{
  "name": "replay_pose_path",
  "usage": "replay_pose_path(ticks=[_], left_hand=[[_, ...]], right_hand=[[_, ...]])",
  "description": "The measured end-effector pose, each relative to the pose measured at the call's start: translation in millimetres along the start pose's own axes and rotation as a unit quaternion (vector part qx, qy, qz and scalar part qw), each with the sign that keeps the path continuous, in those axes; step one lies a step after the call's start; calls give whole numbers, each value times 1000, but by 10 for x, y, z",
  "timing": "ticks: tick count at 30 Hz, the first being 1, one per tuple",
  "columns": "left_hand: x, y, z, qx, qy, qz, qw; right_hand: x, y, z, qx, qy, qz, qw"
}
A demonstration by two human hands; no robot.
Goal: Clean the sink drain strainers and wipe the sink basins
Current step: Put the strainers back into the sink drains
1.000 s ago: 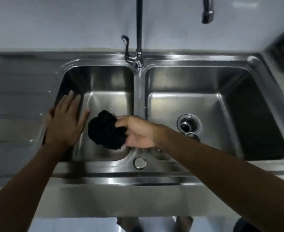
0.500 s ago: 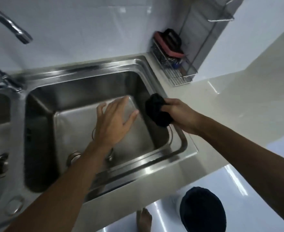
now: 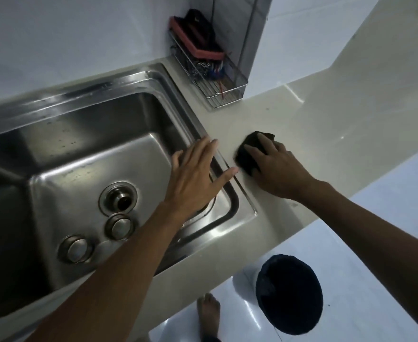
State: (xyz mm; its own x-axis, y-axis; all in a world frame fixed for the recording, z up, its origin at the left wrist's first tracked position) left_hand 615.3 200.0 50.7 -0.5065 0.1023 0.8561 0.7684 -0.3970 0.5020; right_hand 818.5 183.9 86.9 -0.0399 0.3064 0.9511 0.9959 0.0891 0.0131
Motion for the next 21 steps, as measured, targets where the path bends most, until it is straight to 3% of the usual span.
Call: replay_pose_path(ticks=[6, 12, 17, 21], left_hand=[[91, -418, -273, 22, -1, 39, 999], [504, -1138, -773, 85, -20, 86, 992], [887, -2018, -1416, 174, -74, 117, 975], [960, -2433, -1717, 186, -136, 178, 957]], right_hand=[[228, -344, -39, -10, 59, -5, 998], [498, -1449, 12, 126, 128, 41, 983], [1, -2456, 256, 234, 36, 0, 972], [-527, -2906, 524, 260, -43, -70, 962]])
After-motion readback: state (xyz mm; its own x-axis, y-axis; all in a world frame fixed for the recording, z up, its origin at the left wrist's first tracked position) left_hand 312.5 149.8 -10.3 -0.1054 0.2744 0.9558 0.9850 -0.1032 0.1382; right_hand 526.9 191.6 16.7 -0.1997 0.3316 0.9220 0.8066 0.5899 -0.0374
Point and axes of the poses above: each hand's wrist, its own z-axis towards the middle knuckle, its own x-axis out of the back of the hand, y = z × x, the point moved 3 cm from there along z, towards the middle knuckle, and after that the axes turned 5 degrees about -z, right-handed, at the moved point
